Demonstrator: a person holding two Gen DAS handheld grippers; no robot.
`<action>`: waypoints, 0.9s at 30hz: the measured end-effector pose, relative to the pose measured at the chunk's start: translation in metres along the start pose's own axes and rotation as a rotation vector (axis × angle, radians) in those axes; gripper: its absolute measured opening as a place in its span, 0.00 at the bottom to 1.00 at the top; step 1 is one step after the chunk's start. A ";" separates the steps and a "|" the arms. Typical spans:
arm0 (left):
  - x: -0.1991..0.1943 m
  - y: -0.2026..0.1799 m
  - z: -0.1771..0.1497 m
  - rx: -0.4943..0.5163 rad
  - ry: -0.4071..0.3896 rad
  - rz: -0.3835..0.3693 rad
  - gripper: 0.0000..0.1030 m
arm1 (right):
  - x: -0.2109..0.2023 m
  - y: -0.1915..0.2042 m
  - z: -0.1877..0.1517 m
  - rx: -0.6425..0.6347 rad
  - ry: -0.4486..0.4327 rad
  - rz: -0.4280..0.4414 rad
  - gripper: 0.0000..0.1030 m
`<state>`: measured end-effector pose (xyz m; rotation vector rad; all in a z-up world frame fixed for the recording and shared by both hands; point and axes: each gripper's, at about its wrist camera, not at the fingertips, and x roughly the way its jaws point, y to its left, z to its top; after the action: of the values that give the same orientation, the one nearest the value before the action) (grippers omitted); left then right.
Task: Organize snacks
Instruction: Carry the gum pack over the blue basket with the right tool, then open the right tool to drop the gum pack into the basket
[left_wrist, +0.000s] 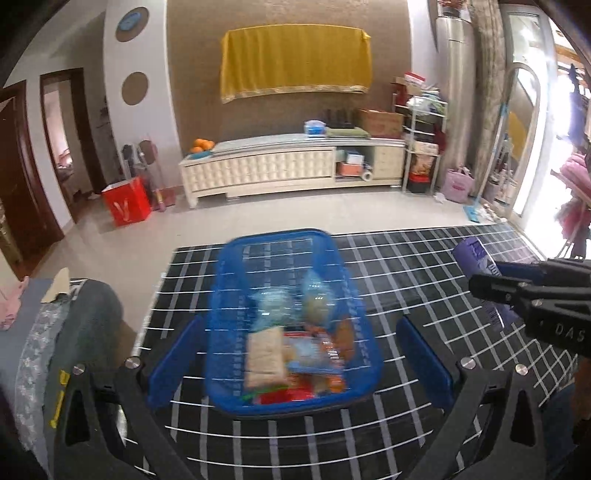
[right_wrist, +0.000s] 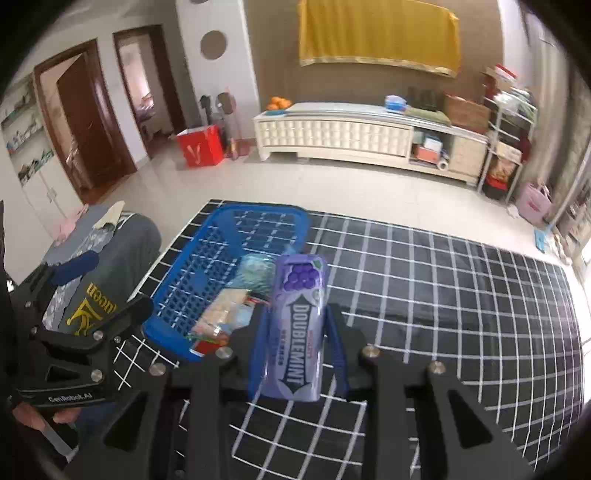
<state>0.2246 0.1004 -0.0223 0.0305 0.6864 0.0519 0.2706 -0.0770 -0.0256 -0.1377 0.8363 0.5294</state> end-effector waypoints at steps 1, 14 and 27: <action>0.001 0.009 0.000 -0.002 0.003 0.007 1.00 | 0.006 0.007 0.002 -0.012 0.009 0.005 0.35; 0.043 0.104 -0.005 -0.087 0.079 0.058 1.00 | 0.102 0.058 0.025 -0.095 0.156 0.010 0.35; 0.104 0.149 -0.017 -0.200 0.148 0.009 1.00 | 0.168 0.066 0.031 -0.136 0.247 -0.034 0.35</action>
<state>0.2883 0.2552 -0.0943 -0.1635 0.8259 0.1320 0.3509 0.0558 -0.1225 -0.3465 1.0368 0.5443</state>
